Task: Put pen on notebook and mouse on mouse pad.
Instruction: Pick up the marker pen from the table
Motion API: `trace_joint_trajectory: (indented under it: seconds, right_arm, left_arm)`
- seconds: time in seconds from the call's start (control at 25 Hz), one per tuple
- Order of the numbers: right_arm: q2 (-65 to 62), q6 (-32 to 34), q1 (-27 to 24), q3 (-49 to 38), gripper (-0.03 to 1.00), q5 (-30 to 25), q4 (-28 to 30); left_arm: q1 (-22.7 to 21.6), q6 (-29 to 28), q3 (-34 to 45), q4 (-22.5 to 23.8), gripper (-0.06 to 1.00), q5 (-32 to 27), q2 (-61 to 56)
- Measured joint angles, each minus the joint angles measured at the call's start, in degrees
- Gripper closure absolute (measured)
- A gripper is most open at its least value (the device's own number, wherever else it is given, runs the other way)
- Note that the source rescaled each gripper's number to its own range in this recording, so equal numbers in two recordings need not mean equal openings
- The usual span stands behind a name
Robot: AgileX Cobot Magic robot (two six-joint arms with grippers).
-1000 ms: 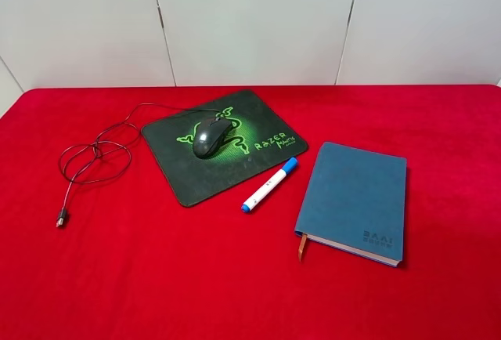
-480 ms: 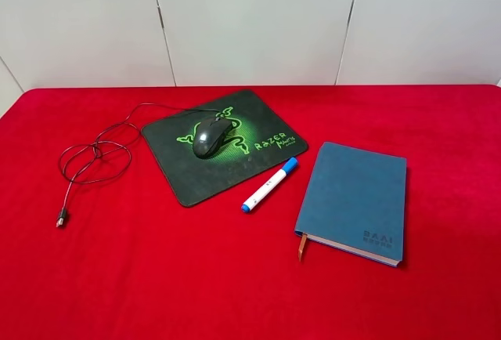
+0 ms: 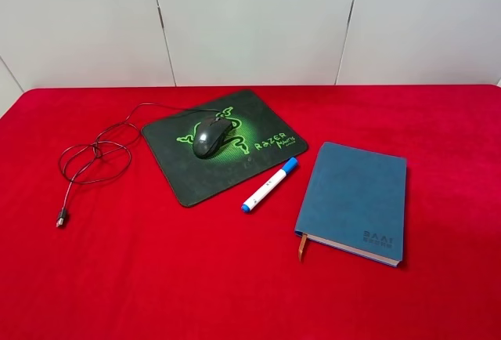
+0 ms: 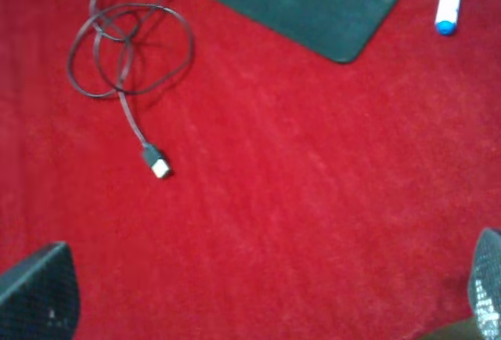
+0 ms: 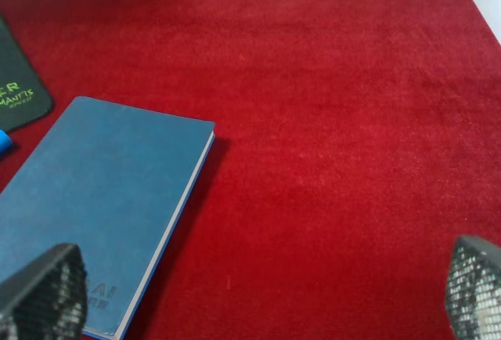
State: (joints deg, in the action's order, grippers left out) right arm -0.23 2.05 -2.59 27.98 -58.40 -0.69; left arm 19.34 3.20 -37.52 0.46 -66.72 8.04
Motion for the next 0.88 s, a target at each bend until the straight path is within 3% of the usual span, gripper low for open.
trace_joint_trajectory:
  seconds: [0.48, 0.88]
  right_arm:
    - [0.0, 0.0, 0.0, 0.0, -0.03, 0.0, 0.0]
    - [0.0, 0.0, 0.0, 0.0, -0.03, 0.0, 0.0]
  left_arm:
    - [-12.4, 2.6, 8.2, -2.7, -0.05, 5.2, -1.0]
    - [-16.6, 2.8, 9.3, -3.0, -0.05, 5.9, -8.2]
